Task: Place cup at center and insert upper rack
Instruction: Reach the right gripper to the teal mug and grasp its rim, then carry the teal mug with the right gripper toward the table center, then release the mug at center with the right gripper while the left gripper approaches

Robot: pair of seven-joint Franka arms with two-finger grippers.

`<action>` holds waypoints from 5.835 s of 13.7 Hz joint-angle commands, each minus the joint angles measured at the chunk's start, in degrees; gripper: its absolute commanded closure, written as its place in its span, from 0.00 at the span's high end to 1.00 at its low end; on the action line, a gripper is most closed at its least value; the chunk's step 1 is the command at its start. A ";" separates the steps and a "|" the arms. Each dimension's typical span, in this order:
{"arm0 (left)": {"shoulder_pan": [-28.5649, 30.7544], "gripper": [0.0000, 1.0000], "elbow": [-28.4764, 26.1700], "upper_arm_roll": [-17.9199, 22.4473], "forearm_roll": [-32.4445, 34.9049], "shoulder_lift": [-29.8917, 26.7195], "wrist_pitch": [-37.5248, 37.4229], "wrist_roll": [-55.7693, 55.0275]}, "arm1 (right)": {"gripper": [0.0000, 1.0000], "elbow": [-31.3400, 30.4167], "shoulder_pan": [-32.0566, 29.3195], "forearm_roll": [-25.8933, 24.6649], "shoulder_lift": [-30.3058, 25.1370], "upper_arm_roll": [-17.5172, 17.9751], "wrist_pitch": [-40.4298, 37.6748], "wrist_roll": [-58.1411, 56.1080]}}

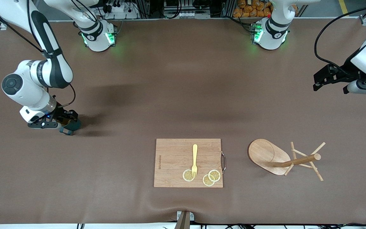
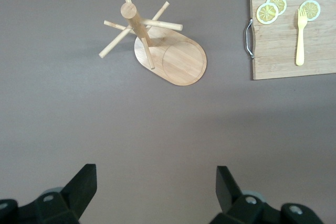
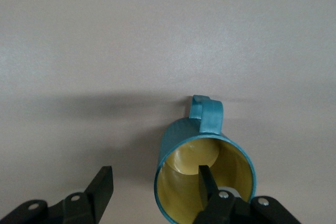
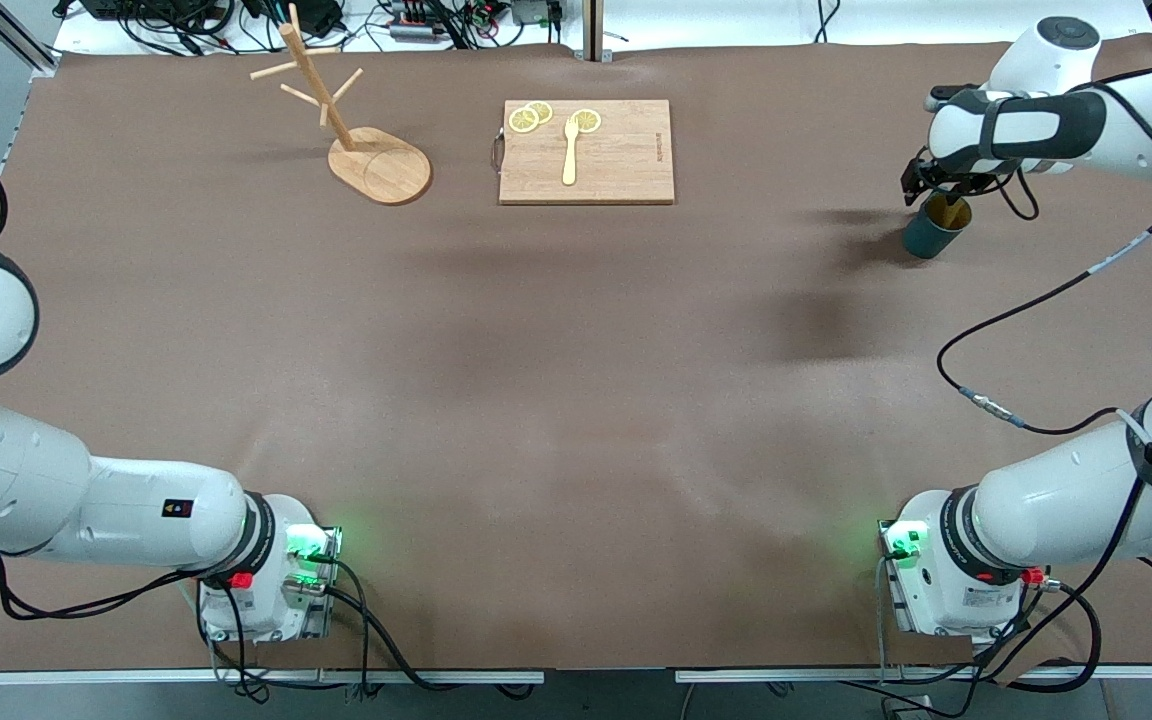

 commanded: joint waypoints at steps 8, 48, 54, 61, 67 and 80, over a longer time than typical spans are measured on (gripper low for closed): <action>-0.12 1.00 0.65 -0.25 0.26 0.10 -0.18 -0.32 | 0.16 -2.83 0.73 -0.29 1.98 -0.07 5.55 1.30; 0.32 1.00 -0.05 -0.96 0.70 0.27 -0.45 0.82 | 0.00 45.07 50.30 11.04 26.59 0.46 -16.71 118.54; 0.32 1.00 0.04 -0.96 0.61 0.53 -0.27 0.82 | 0.00 45.07 52.23 11.05 28.44 0.37 -14.32 119.60; 0.40 1.00 -0.05 -0.87 0.61 0.89 -0.27 0.82 | 0.46 45.16 52.50 10.70 28.88 0.37 -13.26 121.27; 0.40 1.00 -0.14 -0.96 0.61 0.89 -0.27 0.65 | 1.00 45.16 52.15 10.43 28.44 0.28 -13.70 120.66; -0.03 1.00 -0.75 -0.87 1.05 1.50 -0.01 -0.41 | 1.00 51.05 44.78 11.14 19.75 0.02 -38.12 106.88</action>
